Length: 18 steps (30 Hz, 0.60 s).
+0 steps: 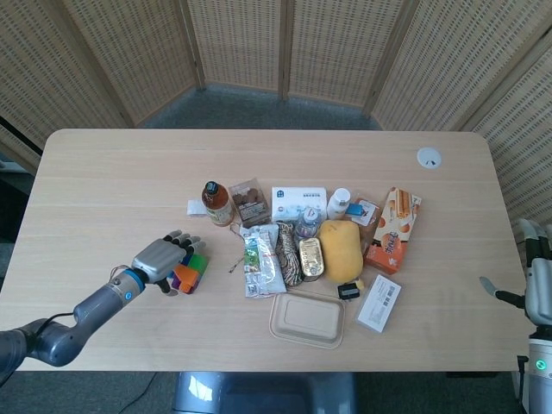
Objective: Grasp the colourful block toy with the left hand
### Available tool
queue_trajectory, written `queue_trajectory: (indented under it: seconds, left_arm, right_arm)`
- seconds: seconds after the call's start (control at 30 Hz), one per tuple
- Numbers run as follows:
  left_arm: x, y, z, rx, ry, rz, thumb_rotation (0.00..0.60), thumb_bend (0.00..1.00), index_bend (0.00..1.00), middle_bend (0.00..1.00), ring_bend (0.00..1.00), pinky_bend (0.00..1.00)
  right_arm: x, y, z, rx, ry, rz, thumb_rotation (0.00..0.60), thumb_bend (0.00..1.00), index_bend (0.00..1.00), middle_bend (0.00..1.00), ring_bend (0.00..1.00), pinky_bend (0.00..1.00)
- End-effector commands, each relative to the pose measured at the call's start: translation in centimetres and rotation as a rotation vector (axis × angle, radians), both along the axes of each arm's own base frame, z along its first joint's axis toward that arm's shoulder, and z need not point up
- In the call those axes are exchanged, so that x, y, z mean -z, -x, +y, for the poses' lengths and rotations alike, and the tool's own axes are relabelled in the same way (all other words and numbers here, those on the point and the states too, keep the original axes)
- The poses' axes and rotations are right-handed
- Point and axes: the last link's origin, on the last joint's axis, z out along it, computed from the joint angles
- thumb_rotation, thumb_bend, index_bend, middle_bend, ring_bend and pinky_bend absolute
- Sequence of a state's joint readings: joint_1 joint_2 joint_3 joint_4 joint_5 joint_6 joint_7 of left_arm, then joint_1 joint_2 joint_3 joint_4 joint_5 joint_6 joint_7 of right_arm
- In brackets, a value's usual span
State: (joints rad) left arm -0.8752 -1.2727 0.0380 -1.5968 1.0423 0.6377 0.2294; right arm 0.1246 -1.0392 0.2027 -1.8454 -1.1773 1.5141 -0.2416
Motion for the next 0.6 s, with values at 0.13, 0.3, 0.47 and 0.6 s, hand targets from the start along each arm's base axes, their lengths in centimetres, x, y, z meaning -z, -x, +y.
queue_trajectory:
  seconds: [0.13, 0.3, 0.47, 0.6]
  left_arm:
    - [2.0, 0.4, 0.3, 0.000, 0.033, 0.022, 0.600, 0.13, 0.00, 0.00, 0.00, 0.00]
    - [2.9, 0.9, 0.2, -0.009, 0.034, 0.026, 0.600, 0.14, 0.00, 0.00, 0.00, 0.00]
    - [3.1, 1.0, 0.1, 0.007, -0.011, 0.010, 0.600, 0.15, 0.05, 0.05, 0.34, 0.00]
    - [3.3, 1.4, 0.0, 0.003, -0.039, 0.004, 0.600, 0.18, 0.28, 0.38, 0.70, 0.16]
  right_arm:
    - [-0.2, -0.1, 0.0, -0.002, 0.010, -0.003, 0.527, 0.00, 0.00, 0.00, 0.00, 0.00]
    - [-0.2, -0.1, -0.1, -0.005, 0.013, -0.011, 0.524, 0.00, 0.00, 0.00, 0.00, 0.00]
    - [-0.1, 0.0, -0.1, -0.006, 0.017, -0.023, 0.526, 0.00, 0.00, 0.00, 0.00, 0.00]
    - [-0.1, 0.1, 0.0, -0.005, 0.023, -0.035, 0.522, 0.00, 0.00, 0.00, 0.00, 0.00]
